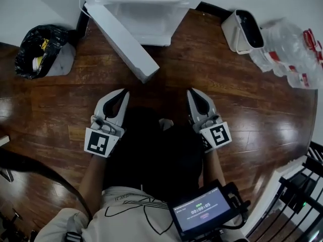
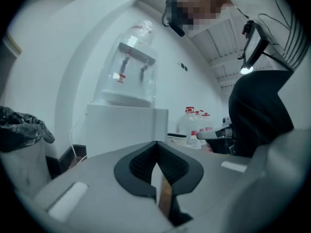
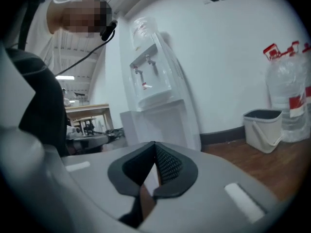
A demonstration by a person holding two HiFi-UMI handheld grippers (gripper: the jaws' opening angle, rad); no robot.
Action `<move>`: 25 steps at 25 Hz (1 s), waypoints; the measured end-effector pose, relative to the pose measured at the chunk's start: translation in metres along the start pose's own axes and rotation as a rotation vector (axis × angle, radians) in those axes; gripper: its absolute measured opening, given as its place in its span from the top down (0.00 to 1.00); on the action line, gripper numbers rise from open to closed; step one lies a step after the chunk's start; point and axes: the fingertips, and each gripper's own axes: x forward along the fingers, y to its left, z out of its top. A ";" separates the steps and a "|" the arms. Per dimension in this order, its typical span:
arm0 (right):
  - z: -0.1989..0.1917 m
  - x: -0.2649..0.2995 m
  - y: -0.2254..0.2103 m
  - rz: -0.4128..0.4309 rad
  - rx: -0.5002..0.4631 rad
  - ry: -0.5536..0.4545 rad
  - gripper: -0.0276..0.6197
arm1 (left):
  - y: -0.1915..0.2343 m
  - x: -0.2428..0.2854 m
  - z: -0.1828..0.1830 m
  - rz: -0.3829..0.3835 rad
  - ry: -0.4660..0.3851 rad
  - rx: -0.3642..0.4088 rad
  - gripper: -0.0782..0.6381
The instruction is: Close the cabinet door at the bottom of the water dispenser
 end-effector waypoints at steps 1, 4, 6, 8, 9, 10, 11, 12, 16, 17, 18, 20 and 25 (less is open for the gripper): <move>-0.008 0.004 0.007 0.035 0.014 0.012 0.95 | 0.011 -0.009 0.001 0.025 -0.004 0.001 0.88; -0.036 0.023 0.045 0.219 0.001 0.078 0.95 | 0.047 -0.045 -0.006 0.121 0.019 0.026 0.88; -0.061 0.038 0.089 0.424 -0.022 0.170 0.95 | 0.068 -0.081 -0.011 0.193 0.053 0.036 0.88; -0.071 0.062 0.121 0.541 -0.043 0.218 0.95 | 0.087 -0.109 -0.008 0.249 0.066 0.069 0.88; -0.068 0.077 0.131 0.555 -0.053 0.210 0.95 | 0.097 -0.119 -0.004 0.275 0.060 0.085 0.88; -0.064 0.092 0.136 0.545 -0.065 0.190 0.95 | 0.106 -0.129 -0.002 0.302 0.058 0.094 0.88; -0.059 0.106 0.137 0.512 -0.076 0.166 0.95 | 0.113 -0.139 -0.001 0.331 0.061 0.096 0.88; -0.055 0.117 0.133 0.460 -0.084 0.144 0.95 | 0.119 -0.149 0.000 0.359 0.066 0.095 0.88; -0.034 0.135 0.077 0.119 -0.073 0.077 0.95 | 0.135 -0.167 0.009 0.404 0.050 0.077 0.87; -0.029 0.137 0.058 0.041 -0.070 0.062 0.95 | 0.136 -0.168 0.010 0.403 0.044 0.072 0.87; -0.025 0.139 0.041 -0.018 -0.069 0.051 0.95 | 0.136 -0.168 0.011 0.401 0.040 0.069 0.87; -0.016 0.146 0.012 -0.101 -0.085 0.037 0.95 | 0.132 -0.166 0.008 0.395 0.037 0.063 0.87; -0.001 0.171 -0.048 -0.299 -0.089 0.020 0.95 | 0.122 -0.166 -0.005 0.385 0.062 0.048 0.87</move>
